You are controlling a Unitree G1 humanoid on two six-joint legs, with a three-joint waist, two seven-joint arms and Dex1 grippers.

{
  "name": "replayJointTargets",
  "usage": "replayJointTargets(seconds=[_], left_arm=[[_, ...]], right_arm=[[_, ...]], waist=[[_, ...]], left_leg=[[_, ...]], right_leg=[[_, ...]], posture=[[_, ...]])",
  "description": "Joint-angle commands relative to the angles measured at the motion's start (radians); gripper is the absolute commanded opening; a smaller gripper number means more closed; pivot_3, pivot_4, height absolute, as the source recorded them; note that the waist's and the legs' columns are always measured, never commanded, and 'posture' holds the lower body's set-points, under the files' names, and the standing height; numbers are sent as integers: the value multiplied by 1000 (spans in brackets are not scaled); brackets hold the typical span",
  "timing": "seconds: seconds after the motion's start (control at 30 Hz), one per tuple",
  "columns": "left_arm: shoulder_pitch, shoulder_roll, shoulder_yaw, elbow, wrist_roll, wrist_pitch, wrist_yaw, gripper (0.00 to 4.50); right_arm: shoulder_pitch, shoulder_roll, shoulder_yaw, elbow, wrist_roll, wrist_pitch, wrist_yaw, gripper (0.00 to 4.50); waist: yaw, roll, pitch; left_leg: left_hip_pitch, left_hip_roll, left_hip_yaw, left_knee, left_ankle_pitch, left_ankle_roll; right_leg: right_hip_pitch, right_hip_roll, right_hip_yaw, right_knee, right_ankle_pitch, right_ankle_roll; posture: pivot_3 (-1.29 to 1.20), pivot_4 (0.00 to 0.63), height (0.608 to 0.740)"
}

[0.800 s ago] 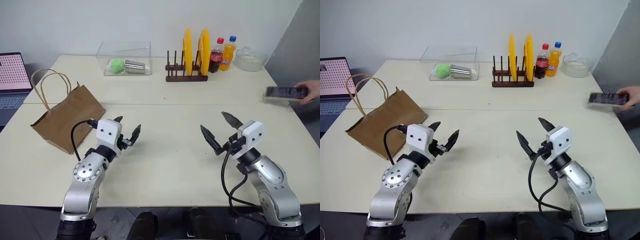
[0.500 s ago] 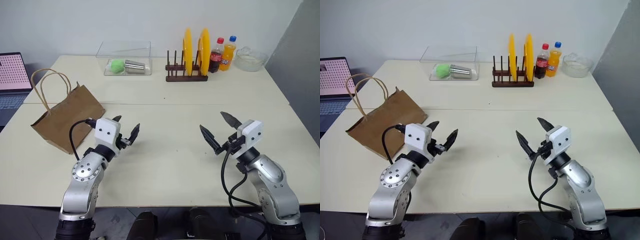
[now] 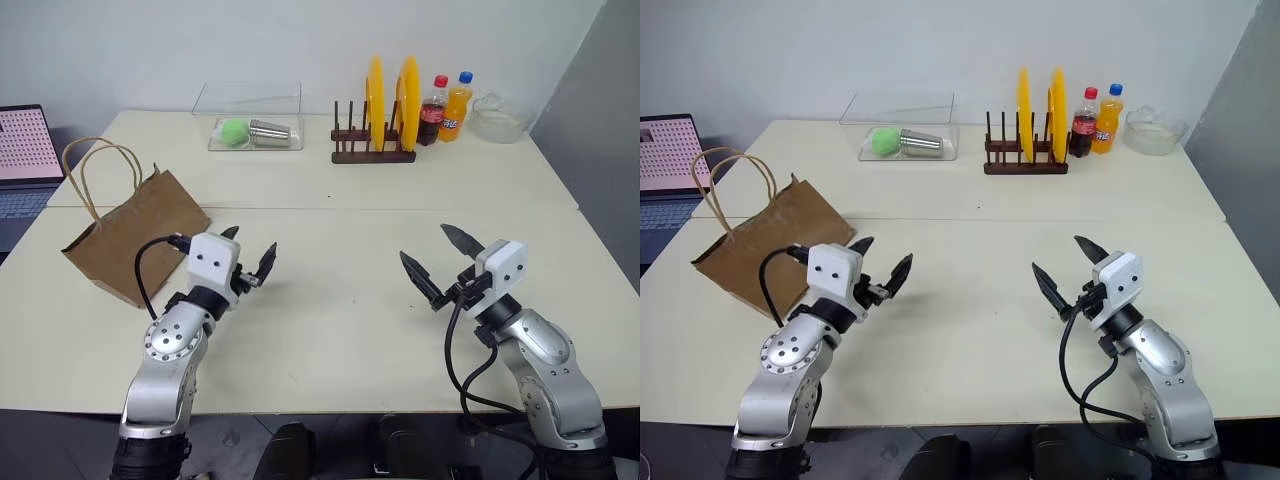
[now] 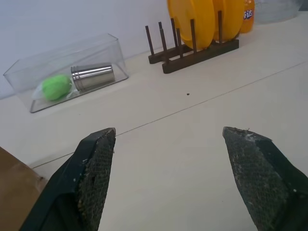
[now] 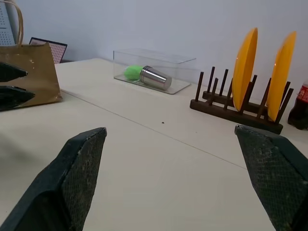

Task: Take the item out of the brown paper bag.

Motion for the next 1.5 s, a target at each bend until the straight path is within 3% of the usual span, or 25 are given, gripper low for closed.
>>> replayJointTargets(seconds=[0.03, 0.33, 0.5, 0.63, 0.87, 1.03, 1.13, 1.5], left_arm=[[-9, 7, 24, -14, 22, -30, 30, 3735], [58, -51, 133, -138, 24, 10, 171, 3735], [146, -61, 326, -239, -56, 57, 216, 3735], [108, 32, 461, -191, -185, 153, 147, 3735], [-48, 336, 625, 104, -426, 318, -77, 3735], [-152, 496, 597, 363, -427, 299, -209, 3735], [-271, 572, 517, 538, -411, 292, -298, 3735], [-711, 664, 272, 1125, -226, 47, -472, 3735]], right_arm=[[-28, -15, 0, -12, 17, 3, 27, 4500], [-204, -29, 14, 17, 118, 88, 121, 4500], [-379, -96, 50, 46, 280, 215, 314, 4500], [-452, -114, 84, 98, 289, 218, 401, 4500], [-526, -118, 122, 128, 310, 237, 496, 4500], [-554, -127, 143, 135, 290, 235, 542, 4500], [-577, -133, 151, 119, 281, 239, 547, 4500], [-624, -166, 156, 70, 315, 295, 571, 4500]], waist=[[0, 0, 0], [-1, 0, 0], [-3, 0, 1], [1, 0, 0], [-1, -1, 1], [-3, 0, 1], [1, -1, 1], [-2, -2, 2]], left_leg=[[0, 0, 0, 0, 0, 0], [0, 0, 0, 0, 0, 0], [0, 0, -1, 0, 0, 0], [0, 0, -4, 0, 0, 0], [-1, 0, -5, 0, 0, 0], [-2, 0, -4, -1, 0, 0], [-3, 0, -5, -1, 0, 0], [-6, -1, -4, -1, 0, 0]], right_leg=[[0, 0, 0, 0, 0, 0], [0, 0, 0, 0, 0, 0], [0, 0, 0, -1, 0, 0], [1, 0, -4, -1, 0, 0], [1, 0, -5, -1, 0, 0], [-1, 0, -4, -2, 0, -1], [-2, -1, -5, -2, 0, -1], [-6, -1, -4, 0, 3, -5]], posture=[[0, 150, 740], [0, 150, 740], [0, 150, 740], [0, 150, 740], [0, 150, 740], [0, 150, 740], [0, 150, 740], [0, 150, 740]])
